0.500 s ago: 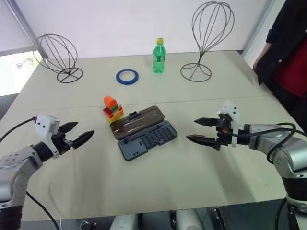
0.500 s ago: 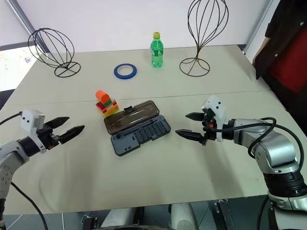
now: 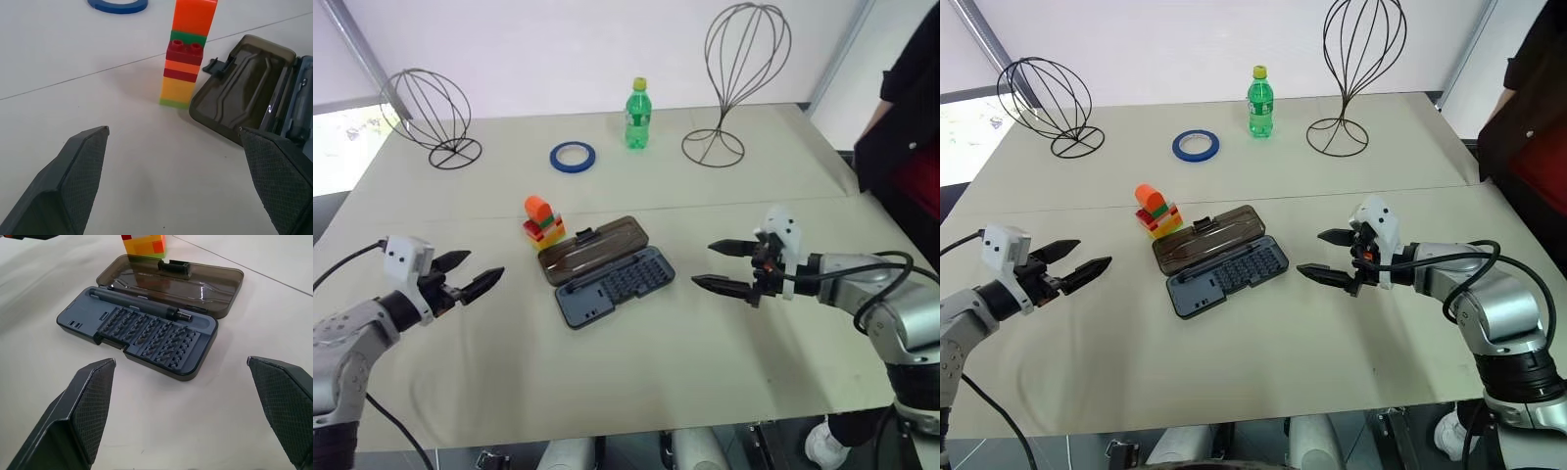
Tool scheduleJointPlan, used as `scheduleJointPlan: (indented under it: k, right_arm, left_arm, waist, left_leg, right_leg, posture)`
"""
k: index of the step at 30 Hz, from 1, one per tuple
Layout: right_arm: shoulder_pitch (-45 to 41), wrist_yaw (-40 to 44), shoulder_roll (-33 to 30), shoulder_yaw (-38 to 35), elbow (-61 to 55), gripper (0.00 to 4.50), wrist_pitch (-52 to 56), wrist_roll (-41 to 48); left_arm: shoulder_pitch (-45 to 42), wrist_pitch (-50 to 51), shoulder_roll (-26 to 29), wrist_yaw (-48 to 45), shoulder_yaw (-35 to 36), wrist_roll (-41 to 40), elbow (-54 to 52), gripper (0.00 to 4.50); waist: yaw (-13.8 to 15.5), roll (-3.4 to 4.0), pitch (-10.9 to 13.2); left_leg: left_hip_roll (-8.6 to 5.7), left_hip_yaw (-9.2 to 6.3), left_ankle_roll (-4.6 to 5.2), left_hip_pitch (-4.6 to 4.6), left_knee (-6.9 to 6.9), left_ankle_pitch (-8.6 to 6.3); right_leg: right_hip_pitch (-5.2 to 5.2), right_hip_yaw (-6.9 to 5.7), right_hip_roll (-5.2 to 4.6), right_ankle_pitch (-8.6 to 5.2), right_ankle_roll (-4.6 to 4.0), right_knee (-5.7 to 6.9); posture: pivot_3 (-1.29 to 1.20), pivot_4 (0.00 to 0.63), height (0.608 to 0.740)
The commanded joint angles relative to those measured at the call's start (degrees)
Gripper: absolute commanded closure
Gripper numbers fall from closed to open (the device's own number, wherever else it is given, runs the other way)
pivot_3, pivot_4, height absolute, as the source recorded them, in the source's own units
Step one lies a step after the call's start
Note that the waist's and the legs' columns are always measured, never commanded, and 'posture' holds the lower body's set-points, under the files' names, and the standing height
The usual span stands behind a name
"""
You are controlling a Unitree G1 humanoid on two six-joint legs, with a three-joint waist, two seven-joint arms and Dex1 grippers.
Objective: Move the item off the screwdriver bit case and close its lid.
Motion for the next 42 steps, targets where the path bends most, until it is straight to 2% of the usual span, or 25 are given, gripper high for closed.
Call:
scheduleJointPlan:
  k: [1, 6, 10, 17, 20, 25, 30, 33, 38, 42]
  right_arm:
    - [-1.6, -0.1, 0.4, -0.3, -0.4, 0.0, -1.6, -0.2]
    - [-1.8, -0.7, 0.9, -0.2, -0.8, 0.0, -1.6, -0.4]
    - [-2.4, -1.7, 1.8, 0.1, -3.0, 0.0, -1.2, 0.2]
    - [-4.1, -5.6, 4.7, 0.4, -6.7, 0.0, 0.7, 1.1]
    - [-2.3, -7.1, 5.0, 0.0, -8.6, 0.0, 1.1, 0.9]
    - [0.4, -9.6, 5.2, -1.6, -11.7, 0.0, 2.3, 1.8]
    - [2.0, -11.9, 5.7, -2.3, -13.9, 0.0, 3.3, 2.8]
    - [2.6, -12.6, 5.7, -2.2, -14.2, 0.0, 3.3, 2.9]
    - [2.5, -13.0, 5.6, -1.7, -13.7, 0.0, 3.0, 2.9]
    - [2.2, -12.7, 5.6, -0.7, -12.8, 0.0, 2.5, 2.3]
  left_arm:
    - [-0.3, -1.4, 0.7, -0.1, 1.7, 0.2, -1.0, 0.07]
    - [-1.4, -2.3, 0.9, -0.6, 0.8, 0.9, 0.5, 0.07]
    - [-7.7, -4.3, -0.3, -1.3, -2.6, 2.1, 6.0, 0.07]
    - [-22.7, -12.5, -4.9, -6.3, -13.4, 9.6, 23.4, 0.07]
    - [-29.7, -18.0, -7.2, -8.7, -18.1, 14.3, 34.1, 0.07]
    - [-37.3, -25.5, -10.0, -9.3, -20.2, 18.5, 48.2, 0.07]
    - [-40.9, -30.1, -12.3, -9.8, -20.2, 20.2, 55.6, 0.07]
    - [-41.8, -31.7, -13.4, -10.5, -19.6, 20.1, 57.8, 0.9]
    - [-42.1, -32.9, -13.8, -10.3, -18.8, 19.9, 58.8, 3.18]
    - [-41.7, -33.3, -14.0, -8.1, -17.8, 19.8, 58.5, 3.13]
  waist:
    - [0.0, 0.0, 0.0]
    - [0.0, 0.0, 0.0]
    - [0.3, 0.0, 0.0]
    - [0.6, -0.02, 0.0]
    - [0.9, -0.03, 0.0]
    - [1.1, -0.04, 0.0]
    - [1.2, -0.04, 0.0]
    - [1.2, -0.06, 0.0]
    - [1.1, -0.06, 0.0]
    - [1.2, -0.06, 0.0]
  left_leg:
    - [0.0, 0.0, 0.0, 0.0, 0.0, 0.0]
    - [0.0, 0.0, 0.0, 0.0, 0.0, 0.0]
    - [0.0, -0.02, -0.02, 0.0, 0.01, 0.01]
    - [-0.08, -0.02, -0.03, -0.01, 0.06, 0.02]
    - [-0.08, 0.0, -0.02, -0.01, 0.06, 0.01]
    - [-0.08, 0.02, -0.01, -0.02, 0.06, 0.02]
    - [-0.08, 0.0, -0.01, -0.03, 0.06, 0.02]
    - [-0.08, 0.0, -0.01, -0.03, 0.07, 0.02]
    - [-0.08, 0.01, 0.0, -0.02, 0.09, 0.02]
    - [-0.08, 0.0, 0.0, -0.03, 0.09, 0.02]
  right_leg:
    - [0.0, 0.0, 0.0, 0.0, 0.0, 0.0]
    - [0.0, 0.0, 0.0, 0.0, 0.0, 0.0]
    - [0.01, -0.04, 0.02, 0.0, 0.0, 0.02]
    - [0.01, -0.06, 0.07, 0.01, 0.01, 0.02]
    - [0.0, -0.05, 0.07, 0.01, 0.01, 0.02]
    - [-0.01, -0.04, 0.07, 0.01, 0.02, 0.03]
    - [-0.02, -0.04, 0.08, 0.02, 0.02, 0.04]
    - [-0.02, -0.04, 0.08, 0.02, 0.02, 0.05]
    - [-0.02, -0.04, 0.09, 0.02, 0.03, 0.08]
    - [-0.01, -0.04, 0.09, 0.02, 0.03, 0.08]
  posture:
    - [0.0, 0.15, 0.74]
    - [0.0, 0.15, 0.74]
    - [0.0, 0.15, 0.74]
    - [0.0, 0.15, 0.74]
    - [0.0, 0.15, 0.74]
    - [0.0, 0.15, 0.74]
    - [0.0, 0.15, 0.74]
    - [0.0, 0.15, 0.74]
    - [0.0, 0.15, 0.74]
    - [0.0, 0.15, 0.74]
